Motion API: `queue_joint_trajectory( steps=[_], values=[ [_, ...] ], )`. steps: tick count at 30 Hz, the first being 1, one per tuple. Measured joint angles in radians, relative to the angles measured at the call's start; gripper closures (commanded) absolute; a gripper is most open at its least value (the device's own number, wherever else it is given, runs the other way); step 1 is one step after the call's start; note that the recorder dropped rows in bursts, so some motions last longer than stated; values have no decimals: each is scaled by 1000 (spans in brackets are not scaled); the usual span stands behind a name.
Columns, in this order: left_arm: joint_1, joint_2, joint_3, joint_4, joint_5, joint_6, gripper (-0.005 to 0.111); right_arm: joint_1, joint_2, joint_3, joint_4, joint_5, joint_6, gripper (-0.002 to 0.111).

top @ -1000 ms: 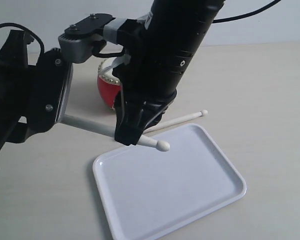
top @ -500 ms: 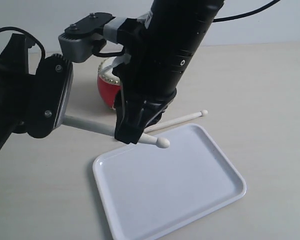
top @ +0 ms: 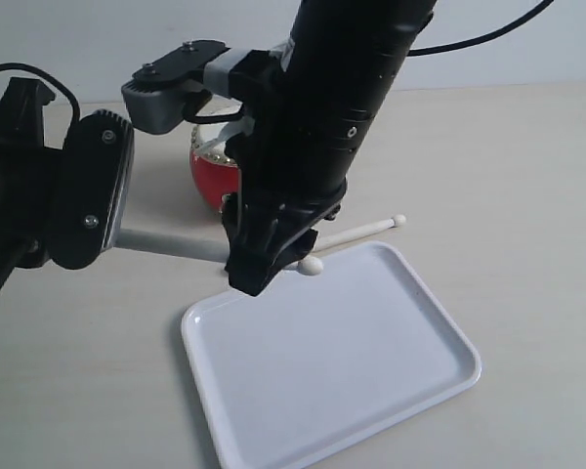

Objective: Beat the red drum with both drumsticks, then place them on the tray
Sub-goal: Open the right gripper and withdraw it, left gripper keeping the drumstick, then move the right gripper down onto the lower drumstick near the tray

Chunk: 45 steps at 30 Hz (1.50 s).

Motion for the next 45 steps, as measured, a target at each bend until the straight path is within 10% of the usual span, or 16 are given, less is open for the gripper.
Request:
queue_joint_trajectory(
  steps=[10, 28, 35, 45],
  values=[
    [13, 0, 0, 12, 42, -103, 107, 0, -163, 0, -100, 1, 99, 59],
    [420, -13, 25, -423, 63, -455, 107, 0, -362, 33, -525, -190, 517, 60],
    [481, -204, 249, -589, -216, -486, 107, -38, -263, 196, -755, -370, 1079, 63],
    [483, -498, 332, -597, -377, -525, 107, -153, 120, 119, -168, -646, 1502, 63]
  ],
)
